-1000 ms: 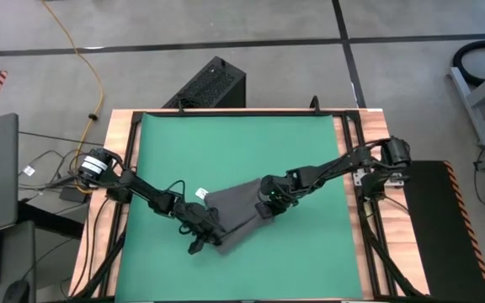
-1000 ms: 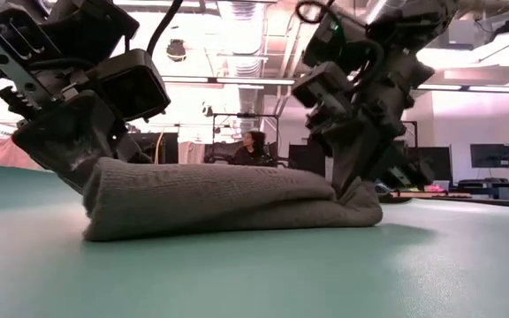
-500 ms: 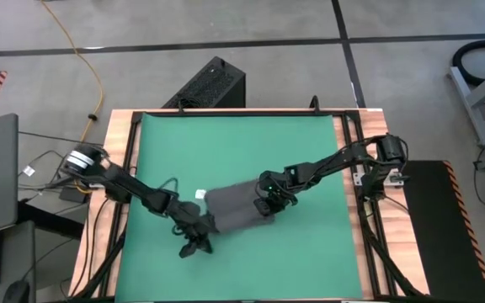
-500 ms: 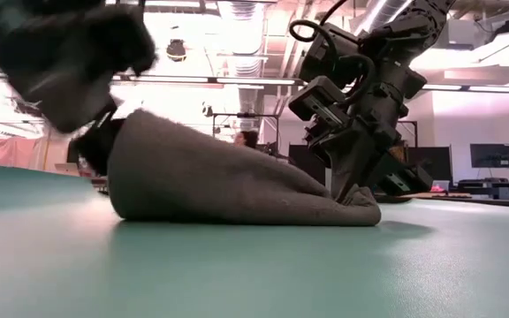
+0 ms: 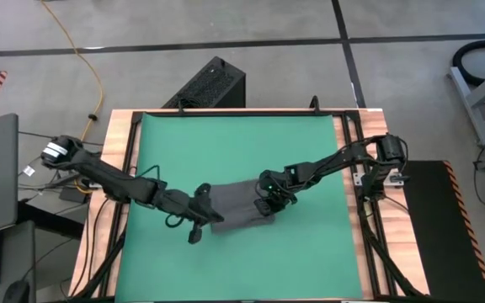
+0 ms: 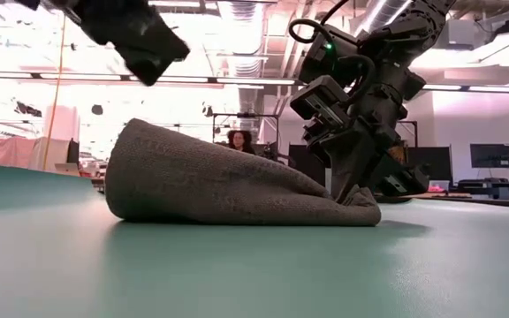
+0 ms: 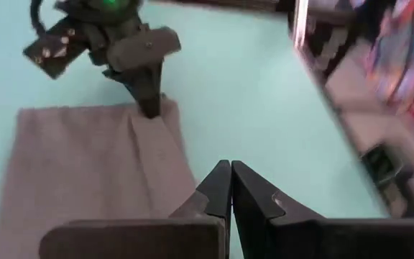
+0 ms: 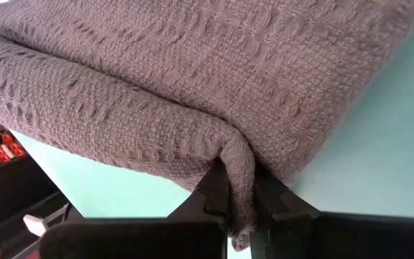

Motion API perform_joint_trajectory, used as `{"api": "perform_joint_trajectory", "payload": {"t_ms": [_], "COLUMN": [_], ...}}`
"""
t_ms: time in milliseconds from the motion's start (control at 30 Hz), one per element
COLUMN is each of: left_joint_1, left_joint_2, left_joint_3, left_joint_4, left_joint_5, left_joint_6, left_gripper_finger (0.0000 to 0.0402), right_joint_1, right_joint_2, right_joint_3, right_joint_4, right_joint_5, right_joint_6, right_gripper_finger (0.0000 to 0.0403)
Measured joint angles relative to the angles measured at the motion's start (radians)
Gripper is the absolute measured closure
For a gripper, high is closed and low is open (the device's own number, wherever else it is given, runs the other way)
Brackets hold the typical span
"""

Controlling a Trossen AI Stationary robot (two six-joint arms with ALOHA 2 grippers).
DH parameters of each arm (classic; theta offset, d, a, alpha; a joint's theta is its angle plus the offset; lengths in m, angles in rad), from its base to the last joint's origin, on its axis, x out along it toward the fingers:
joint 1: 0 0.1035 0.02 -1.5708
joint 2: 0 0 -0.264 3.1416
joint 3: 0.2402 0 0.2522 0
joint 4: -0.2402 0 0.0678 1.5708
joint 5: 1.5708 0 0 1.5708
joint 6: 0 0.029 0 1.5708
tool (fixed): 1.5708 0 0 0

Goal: Roll towel
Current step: Roll the gray towel

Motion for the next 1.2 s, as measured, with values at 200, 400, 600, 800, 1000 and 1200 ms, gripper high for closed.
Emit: {"api": "perform_joint_trajectory", "payload": {"t_ms": [200, 400, 600, 800, 1000, 1200], "left_joint_1": [-0.022, -0.014, 0.021, 0.024, 0.025, 0.039], "left_joint_2": [0.141, 0.241, 0.258, 0.296, 0.302, 0.302], "left_joint_3": [0.171, 0.183, 0.183, 0.150, 0.108, 0.064], "left_joint_4": [-0.211, -0.193, -0.205, -0.175, -0.181, -0.156], "left_joint_5": [0.124, 0.146, 0.081, 0.090, 0.025, 0.011], "left_joint_6": [0.255, 0.286, 0.278, 0.238, 0.186, 0.137], "left_gripper_finger": [0.0402, 0.0402, 0.0402, 0.0402, 0.0402, 0.0402], "right_joint_1": [0.000, 0.002, 0.002, 0.004, 0.004, 0.004], "right_joint_2": [0.000, 0.001, 0.001, 0.001, 0.001, 0.001], "right_joint_3": [0.000, 0.000, 0.000, 0.000, 0.000, 0.001], "right_joint_4": [0.005, 0.013, 0.013, 0.014, 0.016, 0.010], "right_joint_5": [0.000, 0.003, 0.005, 0.008, 0.008, 0.008], "right_joint_6": [-0.002, -0.017, -0.027, -0.035, -0.046, -0.048], "right_gripper_finger": [0.0371, 0.0371, 0.0371, 0.0371, 0.0371, 0.0371]}}
